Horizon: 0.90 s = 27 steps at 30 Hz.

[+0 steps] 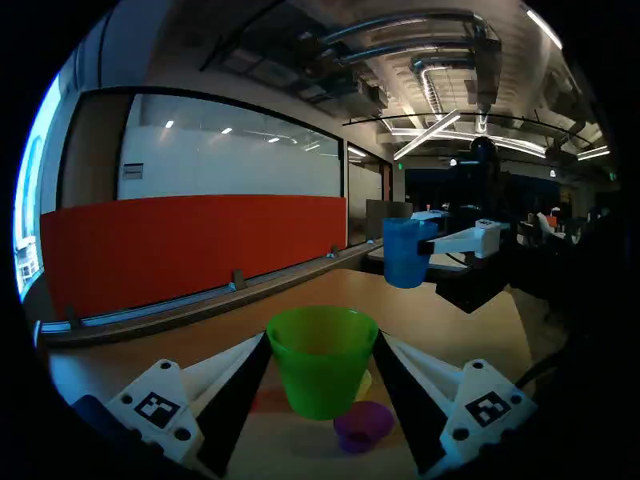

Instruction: Pour water

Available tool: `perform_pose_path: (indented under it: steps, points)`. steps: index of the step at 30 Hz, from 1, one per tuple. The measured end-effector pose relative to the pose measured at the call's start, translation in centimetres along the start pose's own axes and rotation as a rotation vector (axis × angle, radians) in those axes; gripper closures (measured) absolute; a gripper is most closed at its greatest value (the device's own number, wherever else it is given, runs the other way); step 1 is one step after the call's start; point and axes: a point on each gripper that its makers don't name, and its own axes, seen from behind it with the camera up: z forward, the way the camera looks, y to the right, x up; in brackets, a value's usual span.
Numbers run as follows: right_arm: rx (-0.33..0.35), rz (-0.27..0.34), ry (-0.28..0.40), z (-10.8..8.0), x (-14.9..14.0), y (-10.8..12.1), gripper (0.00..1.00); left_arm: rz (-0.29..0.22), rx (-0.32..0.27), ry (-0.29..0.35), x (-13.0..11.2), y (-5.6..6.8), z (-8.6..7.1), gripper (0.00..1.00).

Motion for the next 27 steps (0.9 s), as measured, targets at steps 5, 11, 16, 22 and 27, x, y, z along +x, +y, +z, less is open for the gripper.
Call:
perform_pose_path:
  steps: [5, 11, 16, 22, 27]
  points:
    - [0.000, -0.012, -0.001, 0.1, 0.2, -0.1, 0.10, -0.008, -0.006, 0.010, 0.1, 0.5, -0.2, 0.12]
    - [0.002, -0.029, -0.001, 0.3, 0.6, -0.1, 0.10, -0.010, -0.009, 0.020, 0.3, 0.9, -0.4, 0.11]
    - [0.004, -0.044, -0.003, 0.5, 1.0, -0.1, 0.10, -0.010, -0.013, 0.021, 0.2, 1.3, -0.5, 0.12]
    - [0.000, -0.065, -0.004, 0.8, 1.3, 0.1, 0.10, -0.013, -0.021, 0.016, -0.3, 1.8, -0.6, 0.12]
    - [0.009, -0.103, -0.006, 1.2, 1.8, 0.1, 0.10, -0.015, -0.032, 0.015, -0.6, 2.3, -0.5, 0.12]
